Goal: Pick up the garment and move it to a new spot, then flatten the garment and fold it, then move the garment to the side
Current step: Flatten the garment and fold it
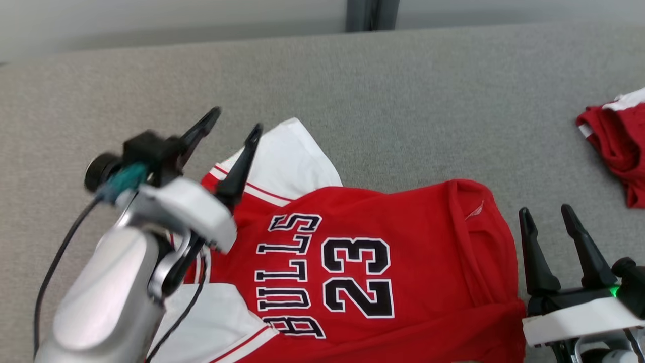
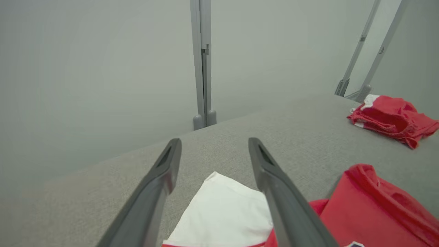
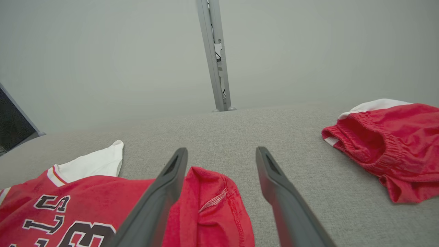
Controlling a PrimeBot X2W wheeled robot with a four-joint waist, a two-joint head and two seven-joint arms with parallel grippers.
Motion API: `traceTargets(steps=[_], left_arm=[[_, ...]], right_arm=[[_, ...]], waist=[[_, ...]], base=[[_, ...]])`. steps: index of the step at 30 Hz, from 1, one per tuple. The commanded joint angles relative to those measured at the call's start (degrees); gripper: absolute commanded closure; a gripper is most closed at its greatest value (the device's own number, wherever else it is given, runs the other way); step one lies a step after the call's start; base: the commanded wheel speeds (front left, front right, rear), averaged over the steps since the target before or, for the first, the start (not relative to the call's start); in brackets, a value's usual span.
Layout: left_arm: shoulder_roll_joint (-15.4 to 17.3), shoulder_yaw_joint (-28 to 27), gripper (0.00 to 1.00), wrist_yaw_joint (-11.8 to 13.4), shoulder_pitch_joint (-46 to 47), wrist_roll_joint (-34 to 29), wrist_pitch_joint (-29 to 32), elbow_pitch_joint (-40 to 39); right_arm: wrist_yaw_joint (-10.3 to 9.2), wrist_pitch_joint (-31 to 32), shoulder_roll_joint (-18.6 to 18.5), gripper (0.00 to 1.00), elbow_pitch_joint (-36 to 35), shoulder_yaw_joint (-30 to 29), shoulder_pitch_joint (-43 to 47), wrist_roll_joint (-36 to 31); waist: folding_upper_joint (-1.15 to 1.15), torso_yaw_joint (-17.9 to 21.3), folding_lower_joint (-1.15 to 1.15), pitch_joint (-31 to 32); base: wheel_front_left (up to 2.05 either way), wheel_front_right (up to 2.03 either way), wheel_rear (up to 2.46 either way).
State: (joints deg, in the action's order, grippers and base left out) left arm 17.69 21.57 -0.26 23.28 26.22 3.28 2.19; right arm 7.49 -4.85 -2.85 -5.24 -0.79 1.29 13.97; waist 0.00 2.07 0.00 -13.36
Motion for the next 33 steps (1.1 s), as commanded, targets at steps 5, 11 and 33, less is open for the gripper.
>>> traceTargets(steps=[5, 11, 33], left_arm=[[-2.77, 5.00, 0.00, -5.34, 14.25, 1.10, 6.40, 13.69], [-4.05, 9.41, 0.00, -7.08, 24.51, 3.19, 10.81, 29.15], [-3.54, 18.61, 1.00, -7.20, 37.83, 10.42, 3.06, 49.68]], right_arm=[[0.01, -1.67, -0.16, 0.00, -0.08, 0.71, -3.21, 0.83], [0.01, -3.03, -0.14, 0.00, 0.87, 1.60, -5.22, 1.50], [0.01, 0.20, -1.30, 0.00, 4.65, -2.56, -13.08, 2.60]], waist=[[0.00, 3.04, 0.00, -7.69], [0.00, 5.74, 0.00, -10.49], [0.00, 4.64, 0.00, -12.12]], base=[[0.00, 0.00, 0.00], [0.00, 0.00, 0.00], [0.00, 0.00, 0.00]])
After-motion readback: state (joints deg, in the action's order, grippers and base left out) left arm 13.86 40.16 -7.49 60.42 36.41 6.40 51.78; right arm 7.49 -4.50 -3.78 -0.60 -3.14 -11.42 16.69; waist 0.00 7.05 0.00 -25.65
